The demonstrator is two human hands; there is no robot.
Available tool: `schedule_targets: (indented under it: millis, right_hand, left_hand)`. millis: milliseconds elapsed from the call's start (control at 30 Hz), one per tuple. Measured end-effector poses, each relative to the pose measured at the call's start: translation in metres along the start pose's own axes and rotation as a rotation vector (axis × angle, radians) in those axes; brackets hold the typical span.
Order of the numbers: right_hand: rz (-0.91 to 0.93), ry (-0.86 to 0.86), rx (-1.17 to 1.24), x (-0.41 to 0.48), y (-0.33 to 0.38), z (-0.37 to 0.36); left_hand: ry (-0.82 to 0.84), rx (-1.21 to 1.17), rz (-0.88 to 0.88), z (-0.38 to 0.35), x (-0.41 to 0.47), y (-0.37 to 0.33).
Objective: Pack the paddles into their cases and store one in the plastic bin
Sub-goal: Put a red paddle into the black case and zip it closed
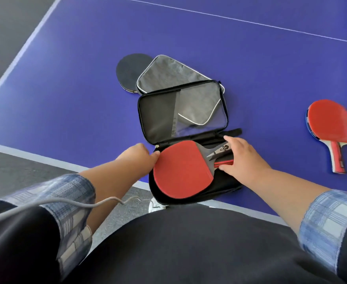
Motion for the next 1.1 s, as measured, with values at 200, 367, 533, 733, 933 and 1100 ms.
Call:
schedule_targets:
  millis: [200,367,533,733,933,1100]
  right_hand:
    - [-0.208,-0.165,0.17,-0.038,-0.011,-0.006]
    - [-0.402,-0.155,0.287,-0.058,-0.025,-0.019]
    - [-0.624,-0.125,0.518,-0.068,-0.045,-0.031]
    - [-0.742,-0.118,0.669,-0.077,-0.064,-0.039]
    - [-0.843,-0.117,1.04,-0.09,-0.069,-0.057]
    - [-0.839,-0.014,1.403,-0.098,-0.07,-0.078]
  left_hand:
    - [-0.091,-0.564,0.063,0.04,0.047,0.006]
    - [-0.094,-0.798,0.045,0.055,0.063,-0.002]
    - [-0.219,-0.747,-0.102,0.077,0.051,-0.011]
    - [-0.308,-0.608,-0.337,0.095,0.0,-0.031]
    - [-0.205,-0.347,-0.621,0.037,-0.053,-0.031]
    - [0.019,0.223,-0.848,-0.039,-0.068,-0.027]
Point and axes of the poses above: each hand's wrist, its own x-axis towards the middle knuckle, its own z-axis out of the back of the hand, y = z × x, the point moved 9 cm from there along x, towards the middle knuckle, and after that the axes turned 6 degrees about -z, right-handed, at the moved point
